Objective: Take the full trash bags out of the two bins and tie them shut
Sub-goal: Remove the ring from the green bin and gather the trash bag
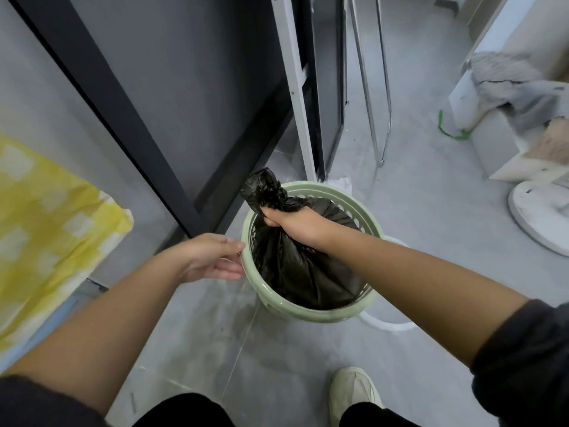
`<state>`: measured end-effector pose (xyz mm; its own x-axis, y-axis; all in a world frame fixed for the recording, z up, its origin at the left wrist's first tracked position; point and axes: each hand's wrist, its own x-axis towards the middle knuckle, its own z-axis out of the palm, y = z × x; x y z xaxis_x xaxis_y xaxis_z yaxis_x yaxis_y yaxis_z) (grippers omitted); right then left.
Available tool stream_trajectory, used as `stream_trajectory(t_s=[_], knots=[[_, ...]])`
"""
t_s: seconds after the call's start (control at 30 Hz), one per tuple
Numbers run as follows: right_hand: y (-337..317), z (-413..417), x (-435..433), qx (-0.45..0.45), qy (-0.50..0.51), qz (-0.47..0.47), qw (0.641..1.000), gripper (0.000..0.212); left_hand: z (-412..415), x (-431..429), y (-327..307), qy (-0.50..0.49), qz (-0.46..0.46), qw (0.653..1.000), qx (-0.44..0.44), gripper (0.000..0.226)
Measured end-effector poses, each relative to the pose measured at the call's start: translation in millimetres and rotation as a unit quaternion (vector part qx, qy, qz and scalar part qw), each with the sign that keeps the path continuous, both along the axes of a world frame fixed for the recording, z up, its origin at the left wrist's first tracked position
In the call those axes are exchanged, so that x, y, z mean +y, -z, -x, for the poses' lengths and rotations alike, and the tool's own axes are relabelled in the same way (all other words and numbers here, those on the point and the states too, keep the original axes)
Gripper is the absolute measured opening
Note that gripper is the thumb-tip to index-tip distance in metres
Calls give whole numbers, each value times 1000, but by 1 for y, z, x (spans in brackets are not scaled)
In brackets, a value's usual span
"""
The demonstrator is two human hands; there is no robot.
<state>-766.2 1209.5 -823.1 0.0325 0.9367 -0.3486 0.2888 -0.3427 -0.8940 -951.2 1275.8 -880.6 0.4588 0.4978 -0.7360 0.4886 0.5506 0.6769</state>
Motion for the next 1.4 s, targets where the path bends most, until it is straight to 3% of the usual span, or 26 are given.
stream_trajectory(t_s=[0.23, 0.37, 0.53, 0.73, 0.9, 1.0, 1.1, 1.17, 1.23, 1.33, 1.4], knots=[[-25, -19, -1, -47, 53, -41, 997, 49, -14, -8, 8, -58, -17, 998, -19, 22], [-44, -30, 1, -55, 76, -73, 993, 31, -7, -11, 22, -64, -31, 997, 5, 29], [-71, -44, -1, -85, 79, -82, 990, 42, 0, -5, 30, -72, -42, 996, 19, 32], [-96, -53, -16, -76, 120, -102, 985, 39, 2, 5, 23, -86, -30, 995, 46, 34], [-130, -56, -24, -98, 152, -123, 976, 38, -3, 10, 23, -132, -78, 983, 102, 38], [-154, -64, -30, -111, 170, -136, 970, 37, 1, 20, 24, -180, -118, 963, 162, 35], [-166, -75, -42, -112, 180, -141, 967, 39, 6, 35, 26, -145, -199, 933, 264, 47], [-165, -85, -52, -127, 195, -144, 962, 39, -2, 31, 16, -101, -257, 901, 334, 60], [-161, -94, -62, -141, 205, -138, 959, 37, -15, 16, 2, -38, -367, 847, 384, 63], [-151, -109, -77, -156, 232, -123, 952, 34, -43, -7, -14, 72, -531, 771, 345, 54], [-141, -123, -86, -160, 254, -114, 947, 30, -72, -21, -22, 122, -558, 764, 299, 52]])
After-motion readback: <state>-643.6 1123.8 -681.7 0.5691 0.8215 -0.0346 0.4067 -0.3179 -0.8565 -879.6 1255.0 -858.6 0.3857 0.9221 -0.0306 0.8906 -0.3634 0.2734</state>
